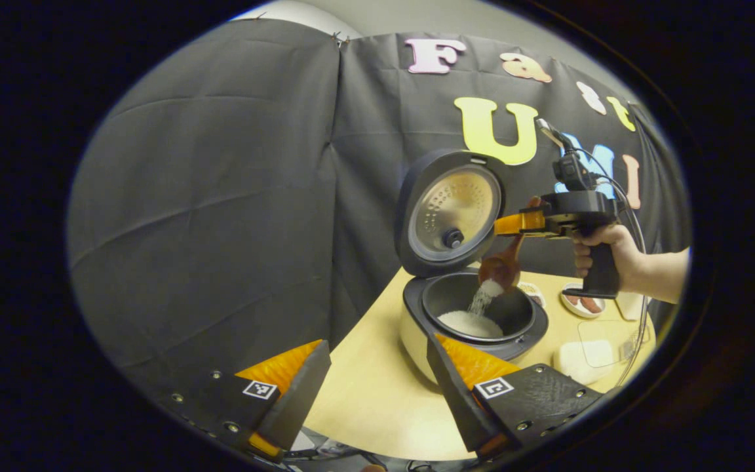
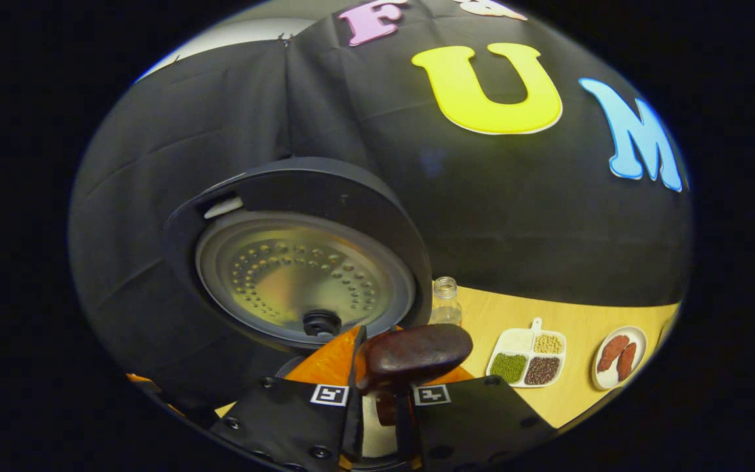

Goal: Close the left gripper, press the button to open the rice cooker; take a wooden spoon from the chopstick holder with the right hand, scoop a spoonful of rice and pour it into the rice cooker, then put the wooden spoon back into the chopstick holder.

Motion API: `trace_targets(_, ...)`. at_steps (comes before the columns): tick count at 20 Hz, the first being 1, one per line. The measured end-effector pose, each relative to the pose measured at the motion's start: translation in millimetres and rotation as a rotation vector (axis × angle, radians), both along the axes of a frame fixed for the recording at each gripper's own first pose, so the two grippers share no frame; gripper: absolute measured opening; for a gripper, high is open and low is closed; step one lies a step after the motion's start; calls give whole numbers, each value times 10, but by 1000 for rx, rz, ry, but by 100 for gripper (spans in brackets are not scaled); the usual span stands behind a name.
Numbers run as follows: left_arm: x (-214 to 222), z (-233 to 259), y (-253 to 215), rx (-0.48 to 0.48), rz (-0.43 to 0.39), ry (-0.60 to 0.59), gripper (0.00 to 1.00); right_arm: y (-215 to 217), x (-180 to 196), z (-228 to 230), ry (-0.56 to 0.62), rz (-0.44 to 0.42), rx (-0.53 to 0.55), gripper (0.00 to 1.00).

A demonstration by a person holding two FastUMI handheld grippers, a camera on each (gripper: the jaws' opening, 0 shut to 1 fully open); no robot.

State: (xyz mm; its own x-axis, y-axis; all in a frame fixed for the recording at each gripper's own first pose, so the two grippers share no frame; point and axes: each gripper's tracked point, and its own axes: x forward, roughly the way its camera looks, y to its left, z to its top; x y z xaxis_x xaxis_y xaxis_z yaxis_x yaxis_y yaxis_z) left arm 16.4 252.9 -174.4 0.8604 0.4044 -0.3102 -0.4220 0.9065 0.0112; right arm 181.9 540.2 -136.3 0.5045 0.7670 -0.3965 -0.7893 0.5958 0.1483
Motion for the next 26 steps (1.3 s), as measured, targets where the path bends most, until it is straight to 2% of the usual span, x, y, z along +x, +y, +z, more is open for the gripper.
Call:
trace_targets(6, -13, -9, -24, -1, 0, -3, 93, 36, -157, -136, -165, 123, -119, 22)
trace_targets(8, -17, -8, -34, 1, 1, -1, 93, 41, -178, -118, -271, 165, -156, 22)
trace_targets(13, -70, -57, -30, -16, 14, 0, 92, 47, -439, -208, -428, 297, -256, 22)
trace_targets(17, -105, -58, -37, -14, 21, -2, 92, 71, -461, -114, -456, 276, -241, 22)
trace_targets(22, -116, -30, -78, 4, 2, -9, 93, -90, -432, 180, -316, 184, -134, 22)
trace_targets(26, -111, 1, -161, 13, -38, -10, 92, -436, -446, 586, -210, 102, -17, 22)
